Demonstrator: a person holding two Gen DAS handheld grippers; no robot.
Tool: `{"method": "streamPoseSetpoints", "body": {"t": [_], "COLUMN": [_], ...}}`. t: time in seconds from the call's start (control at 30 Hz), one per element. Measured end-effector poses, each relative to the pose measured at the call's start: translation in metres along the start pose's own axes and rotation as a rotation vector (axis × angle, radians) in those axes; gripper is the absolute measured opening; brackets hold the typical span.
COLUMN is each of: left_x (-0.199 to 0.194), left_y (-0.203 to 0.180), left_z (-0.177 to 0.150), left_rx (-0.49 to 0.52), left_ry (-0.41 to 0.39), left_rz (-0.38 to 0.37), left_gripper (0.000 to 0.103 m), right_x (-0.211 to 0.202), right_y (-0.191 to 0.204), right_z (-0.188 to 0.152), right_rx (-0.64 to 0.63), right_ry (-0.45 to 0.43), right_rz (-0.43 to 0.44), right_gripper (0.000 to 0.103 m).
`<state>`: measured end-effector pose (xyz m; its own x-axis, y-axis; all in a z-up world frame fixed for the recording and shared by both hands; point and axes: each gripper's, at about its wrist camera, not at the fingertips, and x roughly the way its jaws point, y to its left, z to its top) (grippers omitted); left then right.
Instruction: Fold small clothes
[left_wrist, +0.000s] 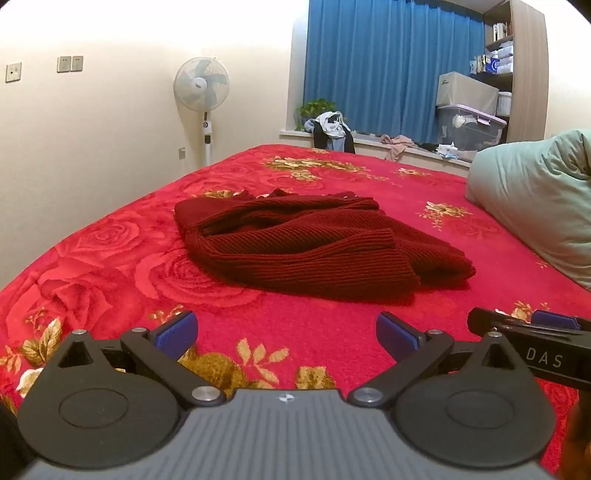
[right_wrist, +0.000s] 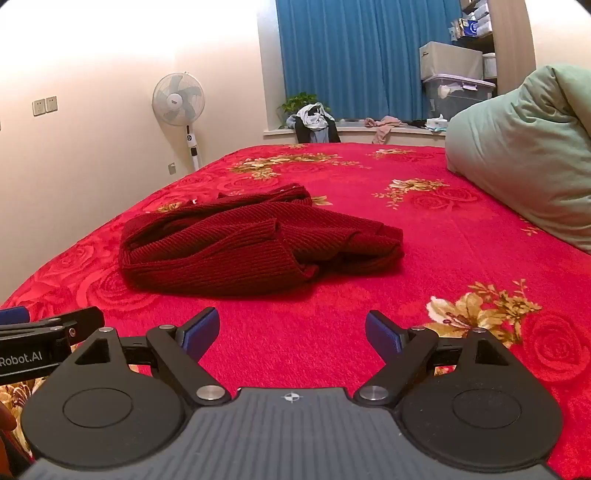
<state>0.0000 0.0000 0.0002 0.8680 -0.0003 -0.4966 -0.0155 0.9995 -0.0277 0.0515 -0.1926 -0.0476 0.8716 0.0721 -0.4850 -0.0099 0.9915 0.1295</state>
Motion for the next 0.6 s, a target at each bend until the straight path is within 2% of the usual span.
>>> {"method": "streamPoseSetpoints", "body": {"t": [0.6], "left_x": [-0.0024], "left_y": [0.0004], "left_z": [0.0012], "left_rx": [0.006], "left_ry": [-0.009], "left_rz": [-0.01], "left_gripper": [0.103], "right_x": [0.0], "right_y": [0.0002], "right_z": [-0.0009], "right_rx": [-0.004], "right_ry": [0.002], "right_rz": [0.0], "right_gripper": [0.087]}}
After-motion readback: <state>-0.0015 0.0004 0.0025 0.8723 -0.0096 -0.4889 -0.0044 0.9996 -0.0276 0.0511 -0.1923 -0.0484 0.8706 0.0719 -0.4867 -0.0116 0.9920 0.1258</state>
